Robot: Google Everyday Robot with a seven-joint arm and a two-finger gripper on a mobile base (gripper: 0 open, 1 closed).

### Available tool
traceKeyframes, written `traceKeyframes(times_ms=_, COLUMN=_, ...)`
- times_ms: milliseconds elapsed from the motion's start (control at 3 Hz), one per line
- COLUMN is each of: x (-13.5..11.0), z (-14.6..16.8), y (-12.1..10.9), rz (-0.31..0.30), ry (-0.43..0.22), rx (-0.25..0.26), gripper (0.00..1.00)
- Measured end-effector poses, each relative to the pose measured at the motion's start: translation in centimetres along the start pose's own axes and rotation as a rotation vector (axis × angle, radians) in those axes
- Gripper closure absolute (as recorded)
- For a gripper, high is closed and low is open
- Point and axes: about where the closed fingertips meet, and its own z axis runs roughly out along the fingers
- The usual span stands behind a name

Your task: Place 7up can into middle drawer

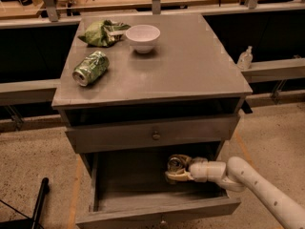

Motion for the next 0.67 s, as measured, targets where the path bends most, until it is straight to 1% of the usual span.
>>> traceKeyframes(times_ms=333, x=0.35, z=0.17, y=-0.10, rz=-0.023, ry=0.028, rx=-0.012, gripper=0.17)
traceKeyframes(times_ms=667, x=0.44, z=0.03, y=-0.16, rz=-0.040, ry=0.086, rx=-0.001, gripper=0.00)
